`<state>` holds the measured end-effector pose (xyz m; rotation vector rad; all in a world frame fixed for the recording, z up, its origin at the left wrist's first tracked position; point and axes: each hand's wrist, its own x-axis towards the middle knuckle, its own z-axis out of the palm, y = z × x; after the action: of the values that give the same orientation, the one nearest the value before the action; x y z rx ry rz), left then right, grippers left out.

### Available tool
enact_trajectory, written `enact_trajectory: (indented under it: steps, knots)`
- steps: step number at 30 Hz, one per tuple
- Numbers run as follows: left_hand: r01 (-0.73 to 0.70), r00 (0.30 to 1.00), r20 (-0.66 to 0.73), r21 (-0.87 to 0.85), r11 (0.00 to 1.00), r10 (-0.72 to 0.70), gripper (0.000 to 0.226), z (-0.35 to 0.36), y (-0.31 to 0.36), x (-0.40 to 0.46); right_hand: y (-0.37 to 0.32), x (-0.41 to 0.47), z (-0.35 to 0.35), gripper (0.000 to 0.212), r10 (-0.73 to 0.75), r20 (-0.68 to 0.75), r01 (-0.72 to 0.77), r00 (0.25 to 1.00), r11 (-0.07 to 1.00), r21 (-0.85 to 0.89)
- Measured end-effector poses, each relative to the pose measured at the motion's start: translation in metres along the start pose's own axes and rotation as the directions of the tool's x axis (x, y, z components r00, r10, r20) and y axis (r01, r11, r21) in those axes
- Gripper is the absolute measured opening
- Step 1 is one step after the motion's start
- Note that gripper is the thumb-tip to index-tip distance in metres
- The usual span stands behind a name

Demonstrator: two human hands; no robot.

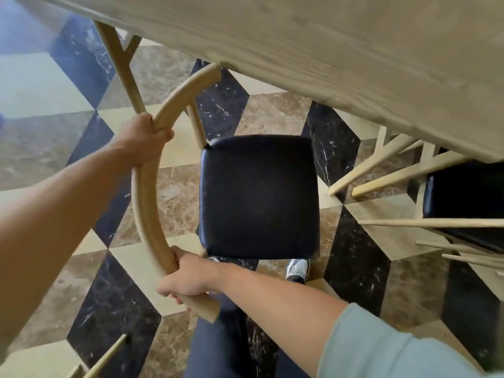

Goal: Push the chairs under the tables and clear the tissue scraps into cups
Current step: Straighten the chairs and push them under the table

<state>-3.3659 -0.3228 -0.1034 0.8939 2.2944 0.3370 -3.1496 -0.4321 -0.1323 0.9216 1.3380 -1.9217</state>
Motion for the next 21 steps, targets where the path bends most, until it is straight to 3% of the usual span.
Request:
enact_trajectory:
  steps: [3,6,8,11,13,16,21]
  knots:
    - [0.117,0.992,-0.024,-0.111,0.987,-0.12,0.035,0.004,0.001,-0.014,0.014,-0.034,-0.038,0.043,-0.001,-0.009,0.0,1.0,0.989,-0.151]
    - [0.206,0.976,-0.028,-0.193,0.959,-0.215,0.032,0.021,0.022,-0.027,0.035,-0.079,-0.092,0.034,-0.024,-0.135,-0.026,0.991,0.934,-0.357]
    - [0.283,0.958,0.025,-0.263,0.922,-0.287,0.03,0.032,0.04,-0.035,0.049,-0.107,-0.132,0.028,-0.065,-0.214,-0.061,0.975,0.841,-0.537]
    - [0.345,0.938,0.169,-0.343,0.874,-0.304,0.036,0.056,0.075,-0.044,0.071,-0.15,-0.201,0.025,-0.127,-0.306,-0.174,0.943,0.596,-0.784]
    - [0.369,0.917,0.291,-0.357,0.858,-0.273,0.034,0.073,0.099,-0.053,0.085,-0.175,-0.237,0.023,-0.158,-0.369,-0.243,0.916,0.512,-0.824]
    - [0.373,0.879,0.415,-0.296,0.879,-0.233,0.044,0.116,0.144,-0.078,0.122,-0.219,-0.287,0.017,-0.125,-0.463,-0.356,0.877,0.478,-0.803]
    - [0.341,0.909,0.348,-0.296,0.892,-0.231,0.051,0.169,0.186,-0.103,0.151,-0.259,-0.346,0.026,-0.109,-0.491,-0.412,0.864,0.408,-0.815]
